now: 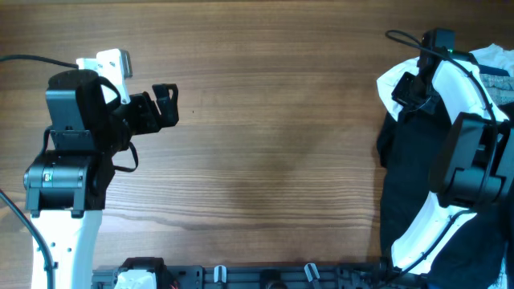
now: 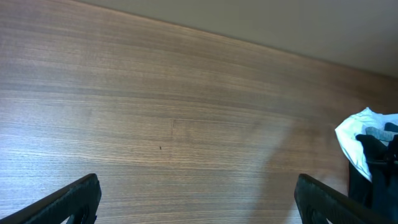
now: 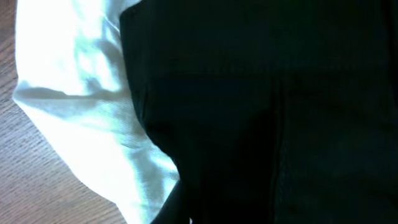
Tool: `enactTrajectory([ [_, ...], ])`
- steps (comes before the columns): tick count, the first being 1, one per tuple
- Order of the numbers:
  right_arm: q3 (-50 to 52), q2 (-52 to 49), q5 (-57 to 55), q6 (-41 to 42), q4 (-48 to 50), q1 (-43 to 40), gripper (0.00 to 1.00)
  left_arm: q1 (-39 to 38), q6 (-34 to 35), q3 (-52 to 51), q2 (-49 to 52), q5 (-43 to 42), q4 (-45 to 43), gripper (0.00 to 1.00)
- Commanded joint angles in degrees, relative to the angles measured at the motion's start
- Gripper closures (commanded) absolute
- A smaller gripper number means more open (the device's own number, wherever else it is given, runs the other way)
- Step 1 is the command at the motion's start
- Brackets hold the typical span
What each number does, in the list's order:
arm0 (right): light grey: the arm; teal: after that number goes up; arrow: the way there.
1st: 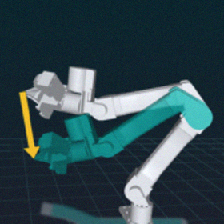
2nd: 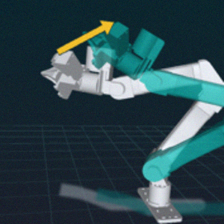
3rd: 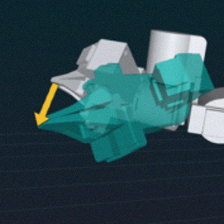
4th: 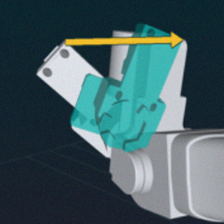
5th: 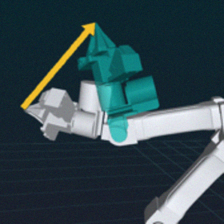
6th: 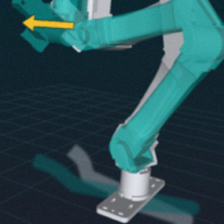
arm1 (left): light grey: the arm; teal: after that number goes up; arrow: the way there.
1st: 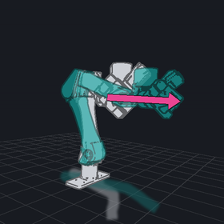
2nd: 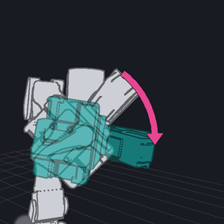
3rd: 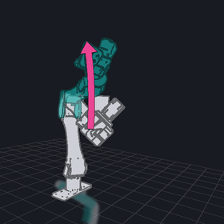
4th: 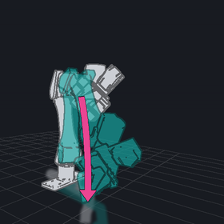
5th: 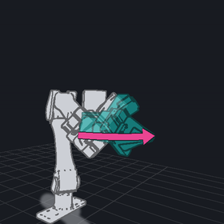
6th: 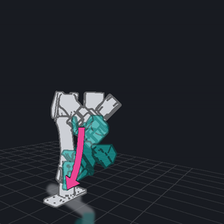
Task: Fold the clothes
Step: 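Grasp the black shorts waistband with the right gripper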
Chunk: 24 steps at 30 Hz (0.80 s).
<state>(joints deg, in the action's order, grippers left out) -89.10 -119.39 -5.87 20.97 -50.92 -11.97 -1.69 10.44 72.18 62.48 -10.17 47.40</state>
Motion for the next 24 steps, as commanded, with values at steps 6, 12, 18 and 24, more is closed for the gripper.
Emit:
enactTrajectory([
  [6,-9.31,22.49,17.35,-9.09,0.83,1.64,0.96,0.59,0.33,0.70,-0.20,7.30,-0.52,0.00],
  [12,-9.14,31.43,25.59,-10.73,3.17,18.53,0.96,0.59,0.33,0.70,-1.84,9.07,-3.58,0.00],
  [18,-8.26,23.71,16.00,-8.87,4.24,49.75,0.94,0.59,0.26,0.70,-4.63,16.11,-4.37,0.00],
  [24,-8.28,22.88,-0.37,2.23,3.23,42.47,0.60,0.59,0.31,0.70,-5.44,15.63,-4.07,0.00],
])
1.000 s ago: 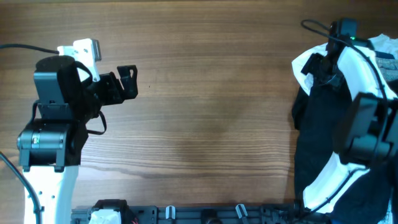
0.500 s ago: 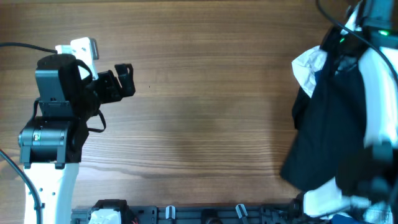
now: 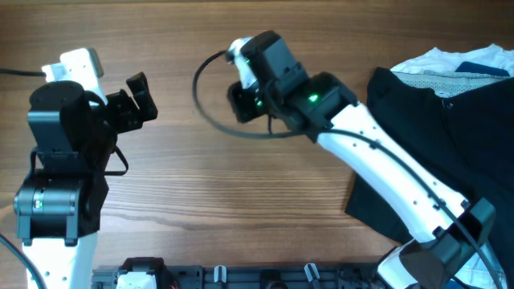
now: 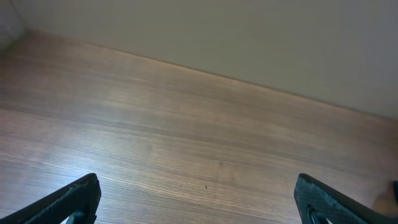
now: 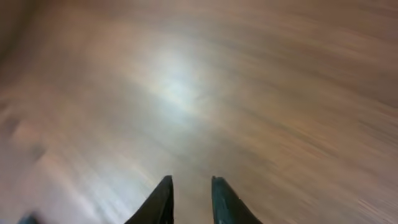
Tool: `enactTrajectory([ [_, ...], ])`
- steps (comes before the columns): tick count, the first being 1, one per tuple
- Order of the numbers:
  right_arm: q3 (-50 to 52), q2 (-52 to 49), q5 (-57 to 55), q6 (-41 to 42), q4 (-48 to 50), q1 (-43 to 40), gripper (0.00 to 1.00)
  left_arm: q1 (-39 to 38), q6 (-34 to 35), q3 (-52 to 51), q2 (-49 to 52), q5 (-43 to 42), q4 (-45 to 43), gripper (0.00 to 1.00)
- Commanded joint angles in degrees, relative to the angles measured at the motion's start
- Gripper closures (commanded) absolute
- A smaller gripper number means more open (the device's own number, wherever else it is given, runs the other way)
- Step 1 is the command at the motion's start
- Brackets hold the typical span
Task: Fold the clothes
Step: 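Grasp the black shorts waistband with the right gripper, then pull the black shorts left off the pile and drop them mid-table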
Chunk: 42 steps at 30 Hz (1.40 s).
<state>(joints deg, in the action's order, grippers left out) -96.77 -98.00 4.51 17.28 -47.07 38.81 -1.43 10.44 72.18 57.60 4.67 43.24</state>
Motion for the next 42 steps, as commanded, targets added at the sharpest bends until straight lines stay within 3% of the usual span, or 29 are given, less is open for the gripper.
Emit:
enactTrajectory([
  [1,-0.61,1.44,-10.99,6.43,-1.27,-11.63,0.52,0.33,0.28,0.70,-0.55,0.04,0.24,0.00],
  [7,-0.61,-3.26,0.31,4.79,-8.61,-37.55,0.42,0.33,0.28,0.70,1.46,-5.49,0.81,0.00],
  [9,-0.61,-7.69,5.27,1.11,-11.54,-42.75,0.31,0.33,0.31,0.70,2.95,-7.80,1.60,0.00],
  [14,-0.59,-17.99,6.56,-10.82,-13.18,-44.52,0.10,0.33,0.31,0.70,6.88,-9.60,1.79,0.00],
  [17,-0.61,-22.25,2.21,-11.26,-13.00,-43.36,0.09,0.31,0.31,0.70,8.81,-9.62,1.81,0.00],
  [18,-0.59,-23.58,0.72,-11.15,-13.05,-42.82,0.13,0.31,0.31,0.70,9.40,-9.81,1.79,0.00],
  [19,-0.59,-24.44,-0.42,-11.10,-13.31,-42.45,0.35,0.28,0.31,0.70,9.92,-9.84,1.77,0.00],
  [20,-0.61,-24.90,-3.54,-10.40,-13.68,-41.86,0.84,0.26,0.31,0.70,10.47,-9.84,1.79,0.00],
  [21,-0.66,-24.85,-7.19,-8.44,-13.70,-41.57,0.96,0.26,0.31,0.70,10.69,-10.12,1.81,0.00],
  [23,-1.46,-23.15,-13.55,-3.98,-14.16,-41.40,0.95,0.26,0.31,0.70,10.82,-10.91,1.75,0.00],
  [26,-3.87,-17.77,-12.72,-2.60,-14.84,-41.40,0.96,0.28,0.31,0.70,10.80,-10.58,1.70,0.00],
  [30,-5.62,-6.99,-5.01,-2.45,-10.38,-41.38,0.96,0.28,0.33,0.70,9.25,-9.31,0.17,0.00],
  [33,-5.62,-5.11,-3.54,-2.12,-11.37,-41.31,0.96,0.28,0.33,0.70,8.24,-9.31,-0.44,0.00],
  [37,-6.23,-4.59,11.10,-6.64,-7.15,-38.91,0.96,0.28,0.31,0.70,8.09,-8.98,-0.24,0.00],
  [38,-6.75,-4.33,20.96,-6.73,-4.44,-36.74,0.96,0.35,0.33,0.72,7.69,-7.72,-0.50,0.00],
  [40,-6.84,-4.17,29.46,-6.69,-1.68,-30.75,0.96,0.35,0.37,1.38,6.27,-2.45,-0.37,0.00],
  [42,-6.82,-4.22,28.35,-8.76,-1.81,-19.98,0.96,0.35,0.33,2.51,4.22,1.90,-0.39,0.00],
])
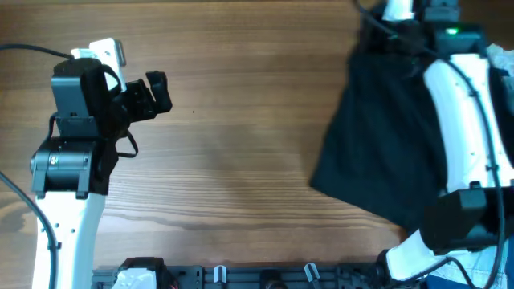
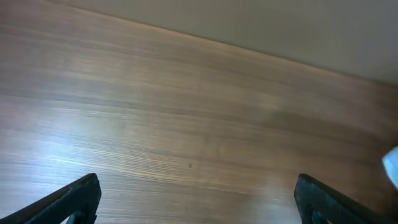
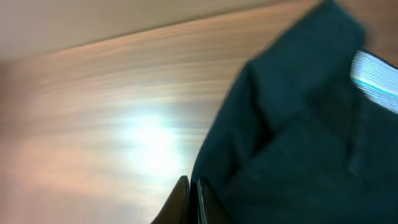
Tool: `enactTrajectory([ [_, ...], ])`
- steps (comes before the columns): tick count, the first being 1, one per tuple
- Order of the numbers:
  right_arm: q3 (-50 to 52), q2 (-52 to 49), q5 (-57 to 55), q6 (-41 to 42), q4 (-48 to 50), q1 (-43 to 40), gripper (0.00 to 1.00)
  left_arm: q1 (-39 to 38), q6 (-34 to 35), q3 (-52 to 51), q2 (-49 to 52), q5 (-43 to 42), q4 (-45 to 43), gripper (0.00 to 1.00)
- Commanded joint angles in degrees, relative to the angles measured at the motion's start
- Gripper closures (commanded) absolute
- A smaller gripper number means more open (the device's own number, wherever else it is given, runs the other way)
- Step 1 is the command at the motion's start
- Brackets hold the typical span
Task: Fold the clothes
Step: 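Pull the black shorts left off the pile and drop them mid-table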
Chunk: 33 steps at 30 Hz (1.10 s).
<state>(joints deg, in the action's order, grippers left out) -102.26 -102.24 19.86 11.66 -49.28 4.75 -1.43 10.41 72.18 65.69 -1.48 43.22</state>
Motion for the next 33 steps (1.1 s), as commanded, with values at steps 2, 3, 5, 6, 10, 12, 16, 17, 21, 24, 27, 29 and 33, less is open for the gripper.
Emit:
enactTrajectory([
  [2,-1.29,-0.59,2.01,-5.44,-0.46,29.86,0.96,0.33,0.33,4.04,-6.84,12.20,-0.37,0.00],
  [3,-1.29,-1.01,-2.91,-4.61,-0.48,34.58,0.96,0.33,0.33,4.33,-7.85,13.88,-0.35,0.00],
  [5,-1.29,-1.68,-10.71,-1.01,-0.13,41.72,0.69,0.33,0.35,4.39,-10.16,17.09,-0.39,0.00],
  [6,-1.29,-1.97,-12.81,-1.14,0.24,43.98,0.39,0.33,0.31,4.39,-11.17,17.70,-0.39,0.00],
  [10,-1.31,-1.70,-19.30,3.19,-0.04,42.64,0.28,0.33,0.33,4.39,-13.57,17.53,-0.31,0.00],
  [12,-1.31,-0.83,-19.21,5.57,-1.95,36.48,0.28,0.33,0.33,4.39,-13.05,13.60,-0.33,0.00],
  [16,-1.31,1.25,-13.03,6.54,-6.19,20.28,0.28,0.28,0.33,4.39,-6.47,0.22,-0.17,0.00],
  [17,-1.31,1.29,-11.28,6.56,-7.02,17.44,0.28,-0.04,0.33,4.39,-3.32,-4.59,-0.15,0.00],
  [21,-1.31,3.43,-0.96,6.36,-8.33,5.68,0.28,-3.93,0.35,4.39,11.41,-15.52,-0.94,0.00],
  [24,-1.31,6.62,2.29,6.36,-8.57,-0.22,0.28,-7.69,0.35,4.39,23.45,-18.23,-5.66,0.00],
  [27,-1.31,9.40,2.25,6.29,-9.77,-2.51,0.28,-11.96,0.37,4.39,35.45,-22.91,-15.32,0.04],
  [29,-1.31,10.01,1.57,6.19,-11.19,-2.58,0.27,-15.08,0.39,4.39,42.38,-23.39,-22.32,0.12],
  [33,-1.14,9.81,1.16,6.29,-14.14,-2.58,0.27,-20.13,0.35,4.39,50.53,-21.99,-31.10,0.18],
])
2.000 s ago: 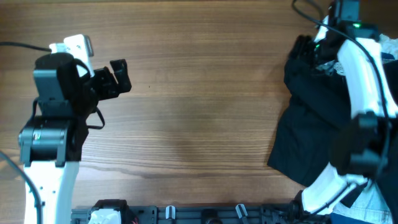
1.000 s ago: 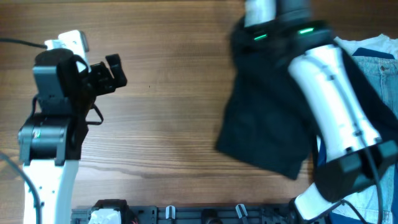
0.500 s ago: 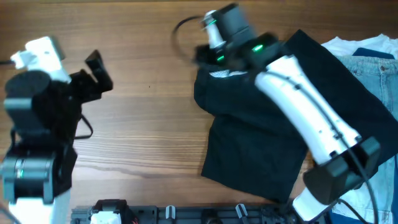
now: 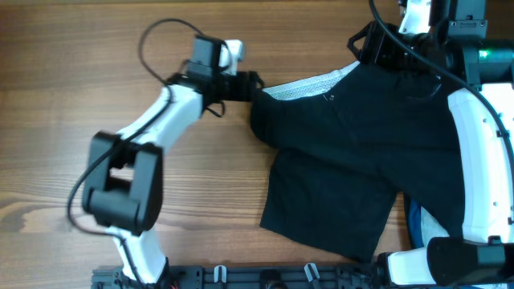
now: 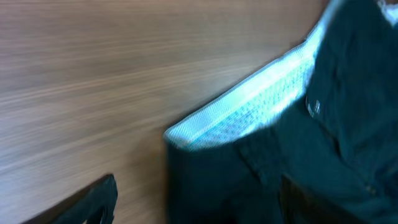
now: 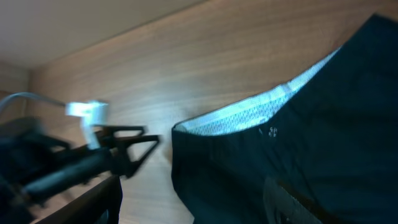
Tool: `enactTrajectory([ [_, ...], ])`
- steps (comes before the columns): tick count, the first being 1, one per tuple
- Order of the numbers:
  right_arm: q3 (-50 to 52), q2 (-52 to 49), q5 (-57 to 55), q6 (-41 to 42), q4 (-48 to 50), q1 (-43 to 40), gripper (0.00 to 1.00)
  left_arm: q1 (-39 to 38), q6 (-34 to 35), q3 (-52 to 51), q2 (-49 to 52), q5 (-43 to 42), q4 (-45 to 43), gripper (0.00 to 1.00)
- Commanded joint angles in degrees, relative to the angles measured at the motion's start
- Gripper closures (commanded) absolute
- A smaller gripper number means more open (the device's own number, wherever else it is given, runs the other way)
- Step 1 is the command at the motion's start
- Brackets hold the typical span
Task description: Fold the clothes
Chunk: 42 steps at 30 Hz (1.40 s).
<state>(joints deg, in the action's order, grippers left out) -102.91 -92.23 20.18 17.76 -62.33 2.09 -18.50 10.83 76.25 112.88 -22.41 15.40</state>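
Note:
Black shorts (image 4: pixel 353 160) lie spread on the wooden table, the waistband with its white mesh lining (image 4: pixel 309 85) turned to the far edge. My left gripper (image 4: pixel 250 83) is open at the waistband's left corner; in the left wrist view the dark cloth (image 5: pixel 261 174) lies between its wide-apart fingers (image 5: pixel 93 199). My right gripper (image 4: pixel 371 50) is open above the waistband's right end. The right wrist view shows the lining (image 6: pixel 249 115) and the left gripper (image 6: pixel 121 149) beyond it.
A bit of blue cloth (image 4: pixel 411 218) peeks out from under the shorts beside the right arm's base. A black rail (image 4: pixel 241 278) runs along the near edge. Bare wood (image 4: pixel 64 120) lies to the left of the shorts.
The left gripper has moved from the far left of the table to the waistband's left corner. The right gripper, then shut on the shorts, is now open. The shorts lie flatter and further left.
At first the right gripper was down in the pile of clothes at the right edge, the left open at the far left. Then the right arm reached to mid-table, fingers nearly together. Later it was shut on the shorts at the far right. Now they lie spread.

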Motion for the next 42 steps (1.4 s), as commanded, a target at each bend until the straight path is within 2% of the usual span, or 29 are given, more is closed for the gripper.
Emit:
enactTrajectory([
  [1,-0.48,-0.20,0.42,0.20,-1.42,0.09,0.27,-4.24,-0.04,0.33,4.83,1.27,-4.46,0.18],
  [4,-0.48,-0.20,0.39,0.20,-2.32,0.09,0.27,-6.51,-0.04,0.33,8.07,5.25,-6.23,0.20],
  [6,-0.48,-0.20,0.39,0.20,-2.58,0.09,0.27,-7.39,-0.04,0.33,9.01,6.71,-6.38,0.32],
  [7,-0.48,-0.20,0.39,0.22,-2.67,0.09,0.27,-7.65,-0.04,0.33,9.09,8.04,-5.84,0.41],
  [8,-0.48,-0.20,0.35,0.22,-2.69,0.09,0.27,-7.67,-0.04,0.33,9.09,9.55,-5.35,0.57],
  [9,-0.48,-0.20,0.15,0.22,-2.67,0.09,0.27,-7.43,0.20,0.33,9.05,13.90,-4.26,0.85],
  [10,-0.48,-0.20,0.15,0.24,-2.67,0.09,0.27,-6.91,1.07,0.33,9.05,17.42,-3.23,0.96],
  [13,-0.48,-0.17,-0.96,0.22,-2.89,0.09,0.27,-3.43,6.64,0.33,7.30,27.28,1.73,0.96],
  [17,-0.48,-0.17,-1.55,0.17,-2.89,0.09,0.27,6.21,10.99,0.33,-1.01,35.78,10.75,0.96],
  [20,-0.48,-0.17,-3.08,-0.11,-2.95,0.09,0.27,18.56,11.06,0.33,-9.79,36.83,17.90,0.96],
  [23,-0.46,-0.20,-4.24,-1.33,-3.78,0.09,0.25,29.55,10.95,0.33,-13.75,36.83,24.76,0.96],
  [26,0.92,-0.28,-5.42,-1.68,-4.24,0.09,0.22,36.11,9.99,0.33,-13.88,36.81,29.40,0.87],
  [28,4.68,-1.16,-5.35,-1.20,-4.13,0.20,0.21,39.50,8.13,0.33,-13.90,33.97,31.17,0.75],
  [29,6.78,-1.81,-5.18,-1.25,-3.52,0.37,0.21,40.37,7.39,0.33,-13.90,32.68,31.41,0.63],
  [30,9.01,-2.49,-4.96,-1.25,-2.25,0.76,0.21,40.87,7.41,0.33,-14.03,32.11,31.65,0.61],
  [33,18.60,-5.51,0.70,-4.28,9.55,3.30,0.24,40.57,5.79,0.33,-15.52,23.93,31.58,0.62],
  [36,25.20,-9.86,2.27,-4.04,23.61,6.49,0.27,38.95,3.13,0.33,-18.36,20.28,31.98,0.62],
  [37,25.99,-11.89,1.92,-2.62,27.89,7.21,0.28,38.27,2.86,0.33,-19.98,19.82,32.28,0.61],
  [39,26.16,-16.65,2.43,5.84,37.20,8.04,0.31,36.87,2.86,0.33,-24.02,19.17,32.72,0.56],
  [42,26.05,-23.23,2.91,14.10,48.54,8.17,0.34,34.16,2.86,0.33,-31.52,19.17,33.11,0.41],
])
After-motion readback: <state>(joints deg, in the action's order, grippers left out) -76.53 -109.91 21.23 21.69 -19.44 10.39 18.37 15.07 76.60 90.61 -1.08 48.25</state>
